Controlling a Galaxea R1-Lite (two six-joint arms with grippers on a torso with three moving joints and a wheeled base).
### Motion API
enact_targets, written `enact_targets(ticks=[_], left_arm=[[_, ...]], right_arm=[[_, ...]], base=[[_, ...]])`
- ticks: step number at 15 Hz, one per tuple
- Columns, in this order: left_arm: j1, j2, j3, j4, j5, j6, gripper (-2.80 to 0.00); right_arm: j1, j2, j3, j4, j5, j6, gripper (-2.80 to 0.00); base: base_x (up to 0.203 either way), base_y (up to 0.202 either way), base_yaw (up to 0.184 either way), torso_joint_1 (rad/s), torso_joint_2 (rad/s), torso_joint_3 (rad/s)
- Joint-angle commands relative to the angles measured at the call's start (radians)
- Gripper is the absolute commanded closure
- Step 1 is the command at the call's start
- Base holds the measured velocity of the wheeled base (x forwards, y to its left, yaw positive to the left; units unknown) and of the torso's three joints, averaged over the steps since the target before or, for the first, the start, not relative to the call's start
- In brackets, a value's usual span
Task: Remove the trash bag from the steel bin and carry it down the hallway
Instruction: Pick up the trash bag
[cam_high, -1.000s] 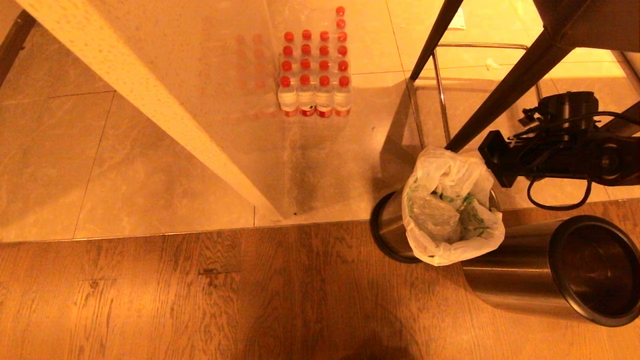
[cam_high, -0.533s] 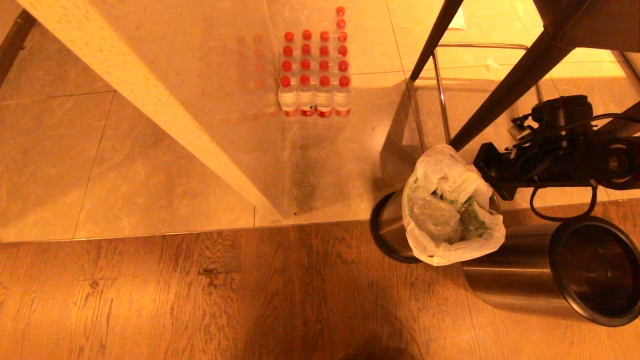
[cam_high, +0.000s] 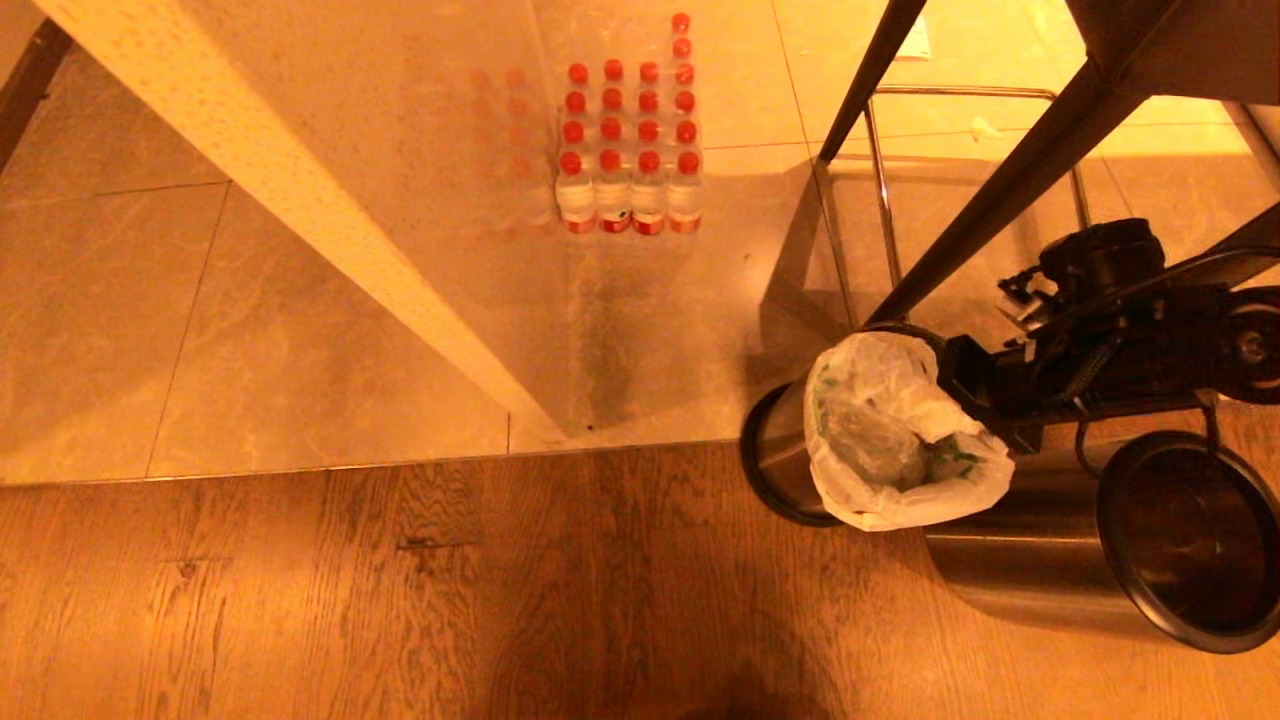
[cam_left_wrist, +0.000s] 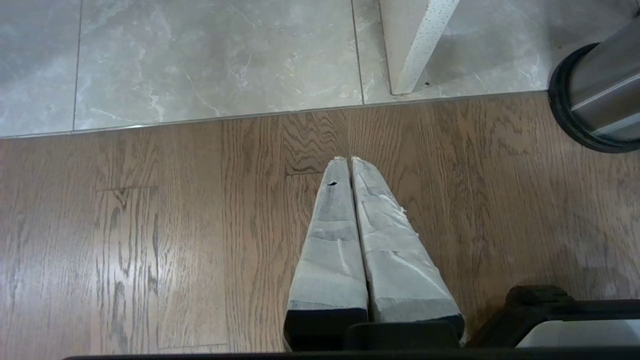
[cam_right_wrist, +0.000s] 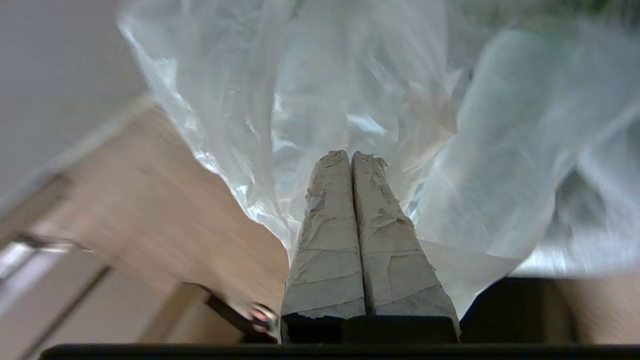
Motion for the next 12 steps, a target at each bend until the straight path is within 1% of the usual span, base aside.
enact_targets(ticks=[1, 3, 6, 9, 10, 12], left_arm=[[0.001, 0.0, 0.0, 0.0, 0.001, 0.0, 0.0], [0.0, 0.0, 0.0, 0.0, 0.001, 0.0, 0.0], [0.0, 0.0, -0.001, 0.0, 0.001, 0.0, 0.0], [0.001, 0.0, 0.0, 0.0, 0.001, 0.0, 0.0], [0.001, 0.0, 0.0, 0.0, 0.001, 0.0, 0.0], [0.001, 0.0, -0.001, 0.0, 0.001, -0.001, 0.0]], right_arm=[[0.031, -0.022, 0.038, 0.013, -0.022, -0.008, 0.0], [0.081, -0.025, 0.07, 0.02, -0.09, -0.015, 0.0], [0.129, -0.025, 0.119, 0.021, -0.159, -0.046, 0.0], [0.199, 0.007, 0.177, 0.008, -0.298, -0.094, 0.0], [0.216, 0.019, 0.181, 0.007, -0.328, -0.097, 0.0], [0.223, 0.018, 0.169, 0.005, -0.338, -0.096, 0.0]], base=[[0.0, 0.0, 0.0, 0.0, 0.0, 0.0], [0.0, 0.0, 0.0, 0.0, 0.0, 0.0], [0.0, 0.0, 0.0, 0.0, 0.0, 0.0], [0.0, 0.0, 0.0, 0.0, 0.0, 0.0], [0.0, 0.0, 0.0, 0.0, 0.0, 0.0], [0.0, 0.0, 0.0, 0.0, 0.0, 0.0]])
